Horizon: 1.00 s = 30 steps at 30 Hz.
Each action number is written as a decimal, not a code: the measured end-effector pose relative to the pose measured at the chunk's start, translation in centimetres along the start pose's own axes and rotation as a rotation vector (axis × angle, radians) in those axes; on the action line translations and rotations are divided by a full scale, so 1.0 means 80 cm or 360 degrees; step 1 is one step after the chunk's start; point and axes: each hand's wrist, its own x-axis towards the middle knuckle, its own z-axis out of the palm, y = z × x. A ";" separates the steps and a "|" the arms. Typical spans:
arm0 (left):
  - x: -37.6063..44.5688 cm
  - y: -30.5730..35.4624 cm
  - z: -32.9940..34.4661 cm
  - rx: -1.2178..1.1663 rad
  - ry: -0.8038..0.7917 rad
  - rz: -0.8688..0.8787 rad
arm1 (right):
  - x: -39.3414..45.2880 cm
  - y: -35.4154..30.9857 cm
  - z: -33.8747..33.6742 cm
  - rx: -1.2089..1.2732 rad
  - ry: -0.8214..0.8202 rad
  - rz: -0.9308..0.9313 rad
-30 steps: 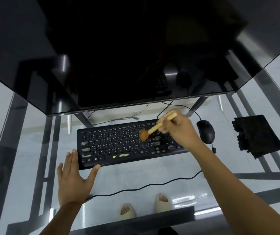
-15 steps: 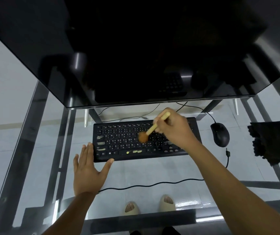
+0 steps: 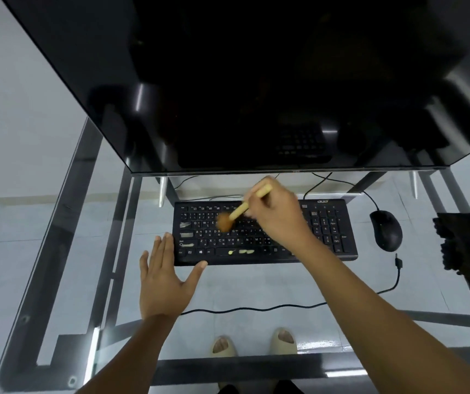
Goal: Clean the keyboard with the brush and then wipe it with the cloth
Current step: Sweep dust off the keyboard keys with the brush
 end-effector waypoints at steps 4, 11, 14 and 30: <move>-0.003 0.002 -0.002 -0.0058 -0.0022 0.0009 | -0.006 0.003 0.026 -0.0350 -0.0215 -0.0067; 0.005 0.002 -0.012 -0.0416 -0.0035 -0.0095 | -0.015 -0.009 0.048 -0.0190 -0.0297 0.0026; 0.011 0.010 -0.025 -0.0540 -0.0013 -0.0103 | 0.001 -0.006 0.041 -0.0240 0.0150 -0.0057; 0.026 0.031 -0.025 -0.0607 -0.0154 -0.0025 | 0.044 -0.037 0.079 -0.0637 0.0047 -0.0358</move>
